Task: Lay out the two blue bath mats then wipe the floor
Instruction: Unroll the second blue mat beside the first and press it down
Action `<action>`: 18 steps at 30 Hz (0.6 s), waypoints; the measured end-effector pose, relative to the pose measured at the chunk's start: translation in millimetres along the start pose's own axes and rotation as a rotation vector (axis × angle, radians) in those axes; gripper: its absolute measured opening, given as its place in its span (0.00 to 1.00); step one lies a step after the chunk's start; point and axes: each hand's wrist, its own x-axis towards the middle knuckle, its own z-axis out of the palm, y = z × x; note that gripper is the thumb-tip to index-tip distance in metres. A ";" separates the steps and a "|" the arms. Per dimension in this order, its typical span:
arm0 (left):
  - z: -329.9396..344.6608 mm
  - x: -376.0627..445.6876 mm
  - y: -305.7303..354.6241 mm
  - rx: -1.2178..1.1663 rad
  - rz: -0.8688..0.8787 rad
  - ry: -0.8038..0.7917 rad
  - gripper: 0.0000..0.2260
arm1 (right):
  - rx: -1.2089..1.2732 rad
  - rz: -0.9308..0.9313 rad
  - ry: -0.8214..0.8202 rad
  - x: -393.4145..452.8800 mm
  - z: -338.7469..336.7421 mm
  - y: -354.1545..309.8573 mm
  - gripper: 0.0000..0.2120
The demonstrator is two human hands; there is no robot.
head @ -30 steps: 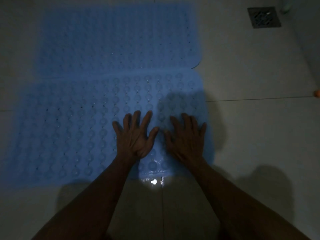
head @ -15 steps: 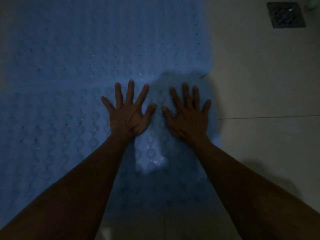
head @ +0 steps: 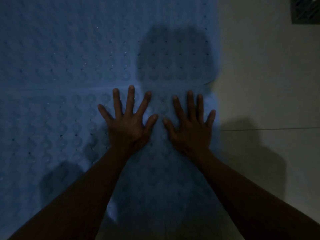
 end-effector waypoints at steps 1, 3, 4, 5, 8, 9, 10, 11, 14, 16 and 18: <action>-0.2 0.3 -0.5 0.003 0.006 -0.001 0.30 | -0.003 0.002 -0.017 0.8 -0.4 -0.1 0.35; -1.9 1.9 -1.1 -0.002 0.004 -0.019 0.30 | -0.012 0.010 -0.034 1.7 -2.1 -0.1 0.35; -2.9 2.8 -1.0 -0.003 0.000 -0.031 0.30 | -0.018 0.013 -0.037 1.8 -3.1 -0.3 0.35; -4.0 3.6 -0.7 0.001 -0.006 -0.042 0.30 | -0.021 0.016 -0.040 1.9 -3.8 -0.5 0.35; -7.5 4.3 1.1 0.006 -0.026 -0.068 0.31 | -0.023 0.023 -0.041 3.4 -5.8 -2.0 0.35; -7.4 3.8 1.4 0.005 -0.028 -0.068 0.31 | -0.023 0.023 -0.031 3.0 -6.4 -2.7 0.35; -7.1 3.6 1.5 0.007 -0.026 -0.061 0.31 | -0.023 0.022 -0.017 2.5 -6.1 -3.3 0.35; -6.5 3.6 1.7 0.009 -0.023 -0.053 0.31 | -0.023 0.021 -0.008 2.5 -5.9 -3.9 0.35; -4.4 2.7 2.0 -0.002 -0.008 -0.022 0.31 | -0.006 0.020 -0.014 3.0 -5.3 -2.5 0.35; -2.4 1.2 3.8 0.011 -0.010 0.003 0.30 | 0.009 0.025 -0.019 3.0 -5.5 -1.1 0.35; -1.0 0.8 4.3 0.029 -0.024 0.021 0.29 | 0.014 0.025 0.017 1.9 -4.9 -2.2 0.34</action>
